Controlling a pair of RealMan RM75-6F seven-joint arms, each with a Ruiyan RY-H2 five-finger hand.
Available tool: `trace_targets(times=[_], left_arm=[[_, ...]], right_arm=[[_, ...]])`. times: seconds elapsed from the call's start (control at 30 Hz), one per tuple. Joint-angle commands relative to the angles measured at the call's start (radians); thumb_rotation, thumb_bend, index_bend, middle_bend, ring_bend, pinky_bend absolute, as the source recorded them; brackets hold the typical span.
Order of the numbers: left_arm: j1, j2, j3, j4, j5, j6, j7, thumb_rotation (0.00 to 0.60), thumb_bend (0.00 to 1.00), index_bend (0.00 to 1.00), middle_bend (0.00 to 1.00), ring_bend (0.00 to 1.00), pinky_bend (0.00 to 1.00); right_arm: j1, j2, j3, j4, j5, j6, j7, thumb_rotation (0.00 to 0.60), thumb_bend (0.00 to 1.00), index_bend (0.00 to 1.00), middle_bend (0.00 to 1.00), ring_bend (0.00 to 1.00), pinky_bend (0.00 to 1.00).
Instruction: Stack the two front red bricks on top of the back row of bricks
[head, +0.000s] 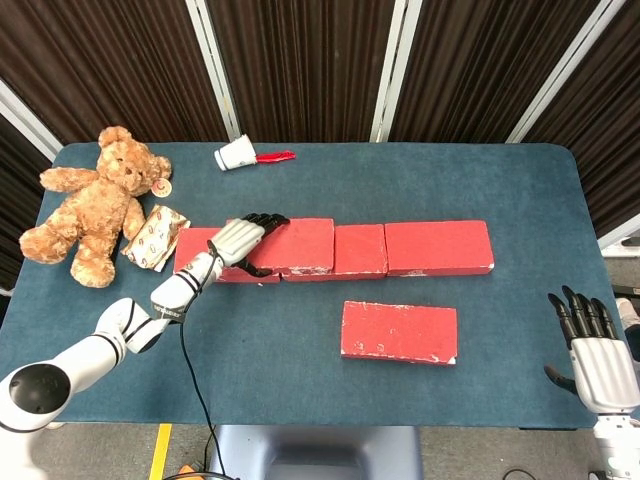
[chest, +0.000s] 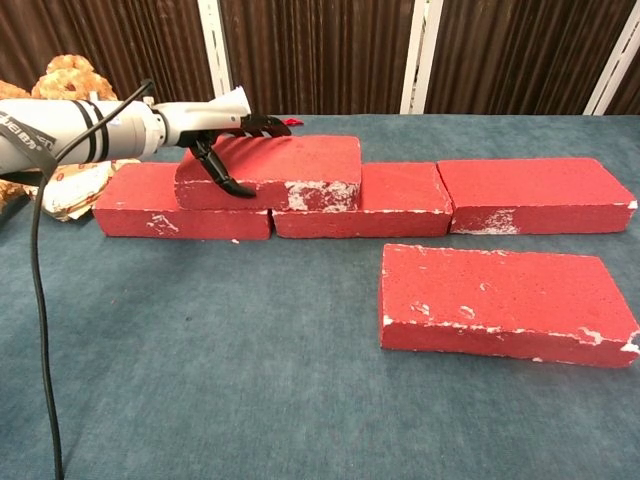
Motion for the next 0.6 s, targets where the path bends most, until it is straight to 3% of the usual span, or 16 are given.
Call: trace_targets(times=[0.03,0.2,0.33,0.6], left_arm=[[0.003,0.014,-0.008,-0.025,-0.016,-0.005,0.035,0.600,0.31,0.00,0.32,0.17,0.26],[0.011,0.026,-0.021,-0.055,-0.038,-0.006,0.053,0.600,0.28,0.00,0.17,0.03,0.18],[0.011,0.034,-0.024,-0.067,-0.050,-0.024,0.070,0.600,0.24,0.00,0.03,0.00,0.13],[0.012,0.056,-0.035,-0.111,-0.077,-0.055,0.099,0.600,0.20,0.00,0.00,0.00,0.10]], right_arm=[[0.003,0.000,0.001,0.000,0.002,-0.005,-0.001,0.600,0.11,0.00,0.00,0.00,0.00],[0.007,0.001,0.001,-0.003,0.005,-0.014,-0.002,0.600,0.11,0.00,0.00,0.00,0.00],[0.008,0.003,0.000,-0.007,0.006,-0.015,-0.005,0.600,0.11,0.00,0.00,0.00,0.00],[0.006,0.002,-0.001,-0.010,0.006,-0.012,-0.008,0.600,0.11,0.00,0.00,0.00,0.00]])
